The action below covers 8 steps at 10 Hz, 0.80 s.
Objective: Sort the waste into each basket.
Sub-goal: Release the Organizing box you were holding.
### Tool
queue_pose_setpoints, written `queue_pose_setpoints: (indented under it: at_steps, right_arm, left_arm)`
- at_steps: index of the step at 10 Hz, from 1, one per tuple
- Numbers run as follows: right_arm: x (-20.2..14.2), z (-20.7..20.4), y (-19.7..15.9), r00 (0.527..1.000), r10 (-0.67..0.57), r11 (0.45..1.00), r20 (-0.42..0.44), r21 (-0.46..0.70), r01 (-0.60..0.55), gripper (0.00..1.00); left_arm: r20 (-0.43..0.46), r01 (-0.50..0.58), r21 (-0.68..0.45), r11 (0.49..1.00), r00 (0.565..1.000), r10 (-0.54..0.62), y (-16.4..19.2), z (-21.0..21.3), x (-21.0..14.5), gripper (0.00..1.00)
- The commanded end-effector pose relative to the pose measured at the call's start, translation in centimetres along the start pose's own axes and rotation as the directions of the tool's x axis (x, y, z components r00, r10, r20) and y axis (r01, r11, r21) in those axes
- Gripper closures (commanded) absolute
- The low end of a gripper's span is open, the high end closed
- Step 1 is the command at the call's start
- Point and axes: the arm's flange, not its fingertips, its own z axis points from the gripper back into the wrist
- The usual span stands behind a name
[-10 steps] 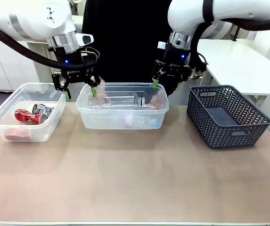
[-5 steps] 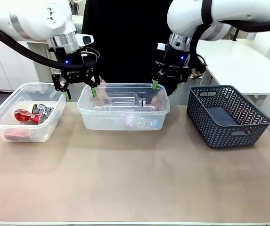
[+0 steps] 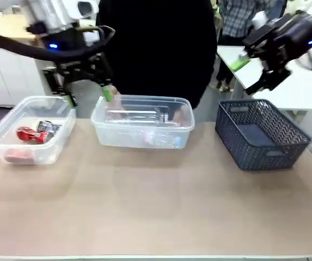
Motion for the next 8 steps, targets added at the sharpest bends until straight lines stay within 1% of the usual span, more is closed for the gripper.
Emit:
queue_pose_setpoints:
  at_steps: [1, 2, 3, 4, 5, 6, 7, 8]
  right_arm:
    - [2.4, -3.6, -2.1, 0.985, -0.109, 0.983, 0.134, -0.134, 0.127, 0.00]
    - [0.0, 0.0, 0.0, 1.000, 0.000, 1.000, 0.000, 0.000, 0.000, 0.00]
    - [-1.3, 0.0, -1.5, 0.997, -0.042, 0.998, 0.062, -0.032, 0.044, 0.00]
    - [-0.7, -0.1, -1.2, 1.000, 0.010, 0.990, -0.013, 0.141, -0.008, 0.00]
    - [-1.2, 2.1, -2.5, 0.997, -0.049, 0.912, -0.061, 0.405, 0.070, 0.00]
    - [-1.7, 4.9, -6.0, 0.954, -0.291, 0.707, -0.067, 0.657, 0.262, 0.00]
    - [-2.9, 6.7, -9.8, 0.912, -0.400, 0.500, -0.094, 0.811, 0.303, 0.00]
    - [-4.2, 7.7, -13.1, 0.875, -0.476, 0.379, -0.086, 0.878, 0.292, 0.00]
  left_arm:
    - [-0.038, 0.025, 0.067, 0.997, 0.999, -0.023, 1.5, -3.4, 1.0, 0.00]
    - [0.000, 0.000, 0.000, 1.000, 1.000, 0.000, 0.0, 0.0, 0.0, 0.00]
    - [-0.014, 0.008, 0.025, 1.000, 1.000, -0.007, 0.3, -1.1, -1.2, 0.00]
    - [-0.048, 0.086, -0.074, 0.994, 0.995, -0.089, 0.6, -0.8, -1.4, 0.00]
    - [0.003, 0.154, -0.280, 0.948, 0.987, -0.160, 2.5, 1.1, -2.9, 0.00]
    - [0.116, 0.220, -0.587, 0.780, 0.975, -0.187, 6.6, 3.2, -5.0, 0.00]
    - [0.234, 0.257, -0.756, 0.602, 0.965, -0.118, 10.5, 4.0, -6.7, 0.00]
    - [0.323, 0.301, -0.827, 0.475, 0.946, -0.038, 14.5, 3.5, -8.0, 0.00]
